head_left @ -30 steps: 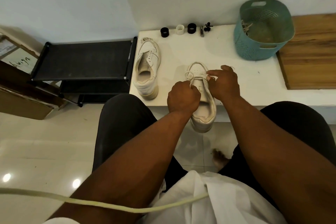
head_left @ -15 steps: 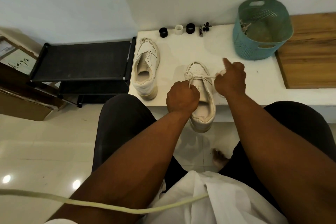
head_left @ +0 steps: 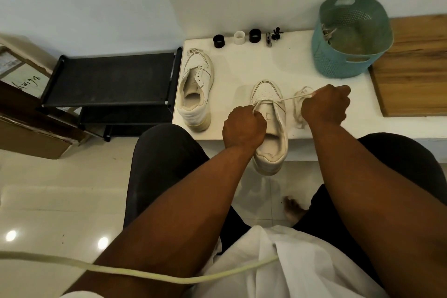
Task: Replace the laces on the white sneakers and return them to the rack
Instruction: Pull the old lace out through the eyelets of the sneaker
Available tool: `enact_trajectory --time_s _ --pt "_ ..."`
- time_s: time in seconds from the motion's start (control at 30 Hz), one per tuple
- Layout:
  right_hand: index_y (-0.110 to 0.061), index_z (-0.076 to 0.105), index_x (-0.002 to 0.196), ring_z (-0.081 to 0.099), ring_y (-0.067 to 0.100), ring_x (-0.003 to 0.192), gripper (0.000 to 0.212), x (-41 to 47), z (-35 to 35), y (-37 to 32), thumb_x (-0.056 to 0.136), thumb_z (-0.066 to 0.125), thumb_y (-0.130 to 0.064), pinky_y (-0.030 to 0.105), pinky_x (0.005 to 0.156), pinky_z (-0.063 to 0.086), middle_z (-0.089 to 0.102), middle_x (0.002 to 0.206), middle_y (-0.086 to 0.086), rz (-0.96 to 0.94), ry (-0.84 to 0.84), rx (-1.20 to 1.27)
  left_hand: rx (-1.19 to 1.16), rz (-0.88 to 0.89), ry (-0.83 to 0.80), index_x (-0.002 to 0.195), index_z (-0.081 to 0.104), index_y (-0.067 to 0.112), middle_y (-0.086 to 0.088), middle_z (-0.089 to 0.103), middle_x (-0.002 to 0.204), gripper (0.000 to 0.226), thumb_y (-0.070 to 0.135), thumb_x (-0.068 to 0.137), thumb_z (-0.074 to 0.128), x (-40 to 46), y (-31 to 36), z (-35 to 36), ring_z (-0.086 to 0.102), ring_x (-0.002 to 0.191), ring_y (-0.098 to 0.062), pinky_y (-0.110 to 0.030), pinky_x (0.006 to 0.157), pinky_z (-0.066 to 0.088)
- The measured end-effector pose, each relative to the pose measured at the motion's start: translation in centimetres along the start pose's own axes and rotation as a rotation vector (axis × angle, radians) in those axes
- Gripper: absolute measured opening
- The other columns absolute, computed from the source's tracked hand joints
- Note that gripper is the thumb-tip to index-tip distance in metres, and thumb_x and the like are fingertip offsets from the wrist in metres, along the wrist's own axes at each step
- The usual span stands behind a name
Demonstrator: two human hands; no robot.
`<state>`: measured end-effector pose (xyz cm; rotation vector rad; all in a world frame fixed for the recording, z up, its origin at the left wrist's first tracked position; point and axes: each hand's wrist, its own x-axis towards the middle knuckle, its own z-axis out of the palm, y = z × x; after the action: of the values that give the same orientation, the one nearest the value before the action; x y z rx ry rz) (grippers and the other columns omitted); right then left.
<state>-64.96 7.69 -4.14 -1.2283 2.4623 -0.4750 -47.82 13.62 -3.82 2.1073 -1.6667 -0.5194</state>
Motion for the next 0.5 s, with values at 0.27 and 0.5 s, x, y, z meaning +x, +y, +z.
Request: enact_trajectory --time_s 0.27,0.5 --pt "-0.021 0.076 0.1 0.058 0.03 0.117 0.013 -1.3 2.2 -0.5 0.09 0.073 -0.028 0.044 0.097 0.051 0.056 0.126 0.011 -0.453 -0.171 0.087 -0.034 -0.025 0.006 0.091 0.069 0.012 -0.008 0.068 0.093 0.029 0.03 0.097 0.048 0.0 0.1 0.0 0.062 0.087 -0.031 -0.034 0.069 0.038" --pt "-0.007 0.071 0.104 0.066 0.033 0.106 0.019 0.3 -0.4 0.2 0.09 0.062 -0.015 0.032 0.083 0.051 0.067 0.116 0.016 -0.004 0.099 0.182 -0.023 -0.025 -0.02 0.092 0.068 0.012 -0.008 0.069 0.096 0.029 0.028 0.099 0.046 -0.2 0.3 -0.5 0.063 0.09 -0.03 -0.035 0.072 0.038"
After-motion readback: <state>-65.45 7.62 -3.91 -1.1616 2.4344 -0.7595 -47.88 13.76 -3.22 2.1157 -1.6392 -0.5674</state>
